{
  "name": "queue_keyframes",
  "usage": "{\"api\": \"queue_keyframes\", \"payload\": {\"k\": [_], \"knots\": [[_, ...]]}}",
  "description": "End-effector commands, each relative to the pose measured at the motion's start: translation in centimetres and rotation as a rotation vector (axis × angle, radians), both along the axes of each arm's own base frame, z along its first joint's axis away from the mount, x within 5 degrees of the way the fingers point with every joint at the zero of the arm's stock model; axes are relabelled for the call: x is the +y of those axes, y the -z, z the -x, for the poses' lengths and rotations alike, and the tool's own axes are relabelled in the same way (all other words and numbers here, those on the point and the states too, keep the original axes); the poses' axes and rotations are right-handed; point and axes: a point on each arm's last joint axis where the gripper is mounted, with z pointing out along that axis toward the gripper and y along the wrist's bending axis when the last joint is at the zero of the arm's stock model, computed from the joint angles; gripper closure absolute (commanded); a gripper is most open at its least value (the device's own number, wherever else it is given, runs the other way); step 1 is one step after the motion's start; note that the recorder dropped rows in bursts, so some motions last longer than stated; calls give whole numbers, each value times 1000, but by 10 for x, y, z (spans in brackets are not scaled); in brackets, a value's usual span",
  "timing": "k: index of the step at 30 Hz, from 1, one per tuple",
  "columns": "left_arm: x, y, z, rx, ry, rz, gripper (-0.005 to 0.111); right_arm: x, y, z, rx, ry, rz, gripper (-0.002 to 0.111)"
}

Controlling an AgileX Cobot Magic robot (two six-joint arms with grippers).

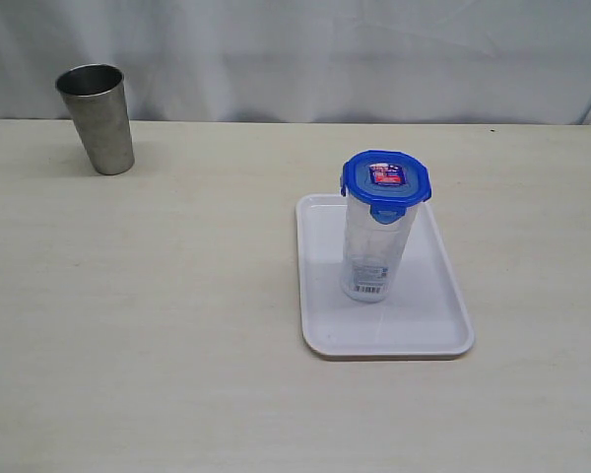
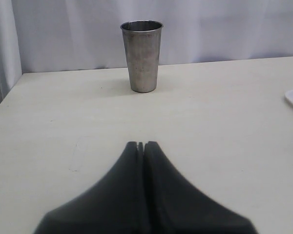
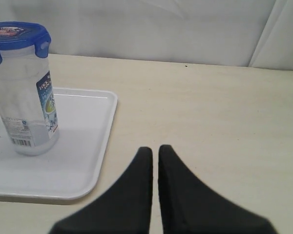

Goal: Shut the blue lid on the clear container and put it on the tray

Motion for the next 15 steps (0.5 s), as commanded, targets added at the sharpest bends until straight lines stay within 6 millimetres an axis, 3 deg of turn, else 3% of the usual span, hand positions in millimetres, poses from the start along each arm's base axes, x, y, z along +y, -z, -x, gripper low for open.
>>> {"api": "queue_keyframes", "payload": {"k": [1,15], "knots": [[0,1,0,-2,-2,2,107,0,1,0,8,21,-62,104],[0,1,0,-2,-2,2,107,0,1,0,8,22,-92,104]]}}
